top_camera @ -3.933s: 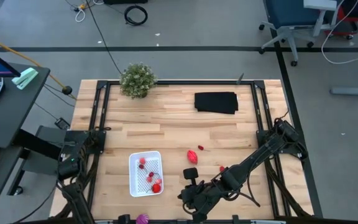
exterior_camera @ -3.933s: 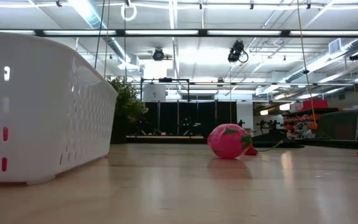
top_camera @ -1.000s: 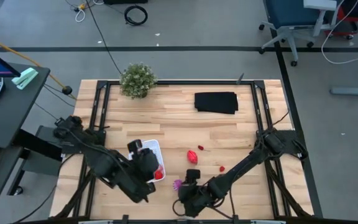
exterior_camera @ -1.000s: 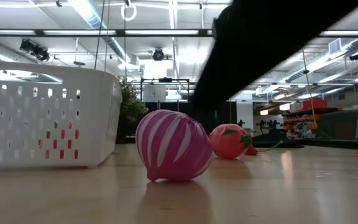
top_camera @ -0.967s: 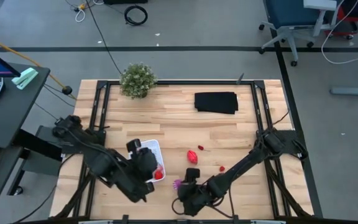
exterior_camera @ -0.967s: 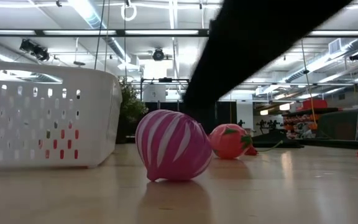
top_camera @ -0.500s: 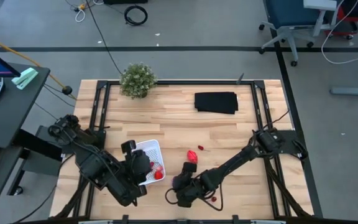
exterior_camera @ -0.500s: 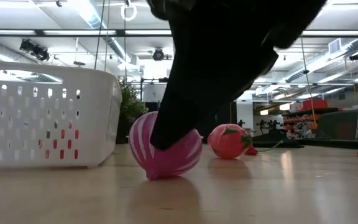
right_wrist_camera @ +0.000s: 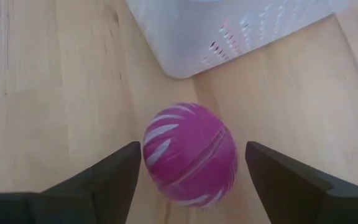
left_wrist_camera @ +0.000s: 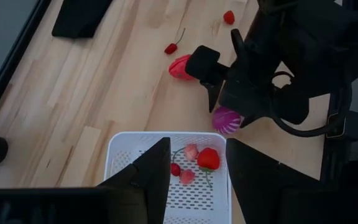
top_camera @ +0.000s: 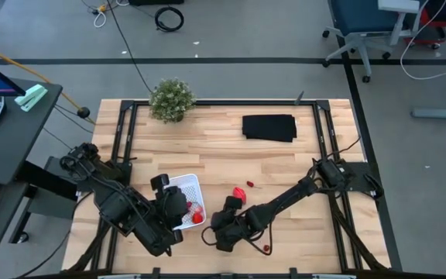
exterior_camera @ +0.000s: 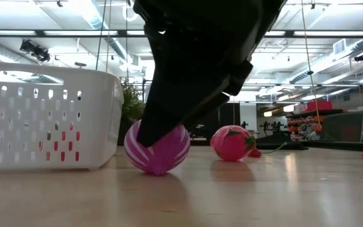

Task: Pick and placing Produce into tupperware
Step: Put the onion into the white bin

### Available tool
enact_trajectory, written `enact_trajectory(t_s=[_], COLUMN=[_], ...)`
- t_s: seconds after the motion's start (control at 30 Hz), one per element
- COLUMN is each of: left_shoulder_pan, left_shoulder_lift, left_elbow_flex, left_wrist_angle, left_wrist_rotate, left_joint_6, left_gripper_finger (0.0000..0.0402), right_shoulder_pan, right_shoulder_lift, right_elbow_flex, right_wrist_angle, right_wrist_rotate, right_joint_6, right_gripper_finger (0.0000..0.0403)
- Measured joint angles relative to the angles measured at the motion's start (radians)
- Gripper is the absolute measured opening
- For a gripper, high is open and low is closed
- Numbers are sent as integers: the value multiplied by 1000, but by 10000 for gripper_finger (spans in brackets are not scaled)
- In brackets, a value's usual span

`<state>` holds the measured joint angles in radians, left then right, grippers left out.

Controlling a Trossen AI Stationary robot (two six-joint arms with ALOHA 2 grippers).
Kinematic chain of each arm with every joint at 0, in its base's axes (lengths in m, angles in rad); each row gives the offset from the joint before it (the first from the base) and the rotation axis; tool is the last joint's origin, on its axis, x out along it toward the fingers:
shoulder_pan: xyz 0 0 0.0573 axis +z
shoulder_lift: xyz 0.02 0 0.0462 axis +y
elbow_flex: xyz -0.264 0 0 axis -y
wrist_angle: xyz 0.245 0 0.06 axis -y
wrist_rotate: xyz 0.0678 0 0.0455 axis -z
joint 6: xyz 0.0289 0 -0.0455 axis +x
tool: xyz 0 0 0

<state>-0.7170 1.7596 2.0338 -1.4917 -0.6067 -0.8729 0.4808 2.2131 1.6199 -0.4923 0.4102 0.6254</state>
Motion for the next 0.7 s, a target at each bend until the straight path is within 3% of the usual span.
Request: enact_trajectory(t_s=[0.7], left_shoulder_pan=[-1], left_shoulder_lift=[0], left_elbow_flex=[0], left_wrist_angle=[0], left_wrist_rotate=[0], left_joint_6=[-25], left_gripper_finger=[162], right_shoulder_pan=[-9], right_shoulder_lift=[-1], right_elbow_flex=[-2], right_wrist_angle=[8], right_wrist_rotate=[-21], right_joint_6=[30], right_gripper_finger=[245])
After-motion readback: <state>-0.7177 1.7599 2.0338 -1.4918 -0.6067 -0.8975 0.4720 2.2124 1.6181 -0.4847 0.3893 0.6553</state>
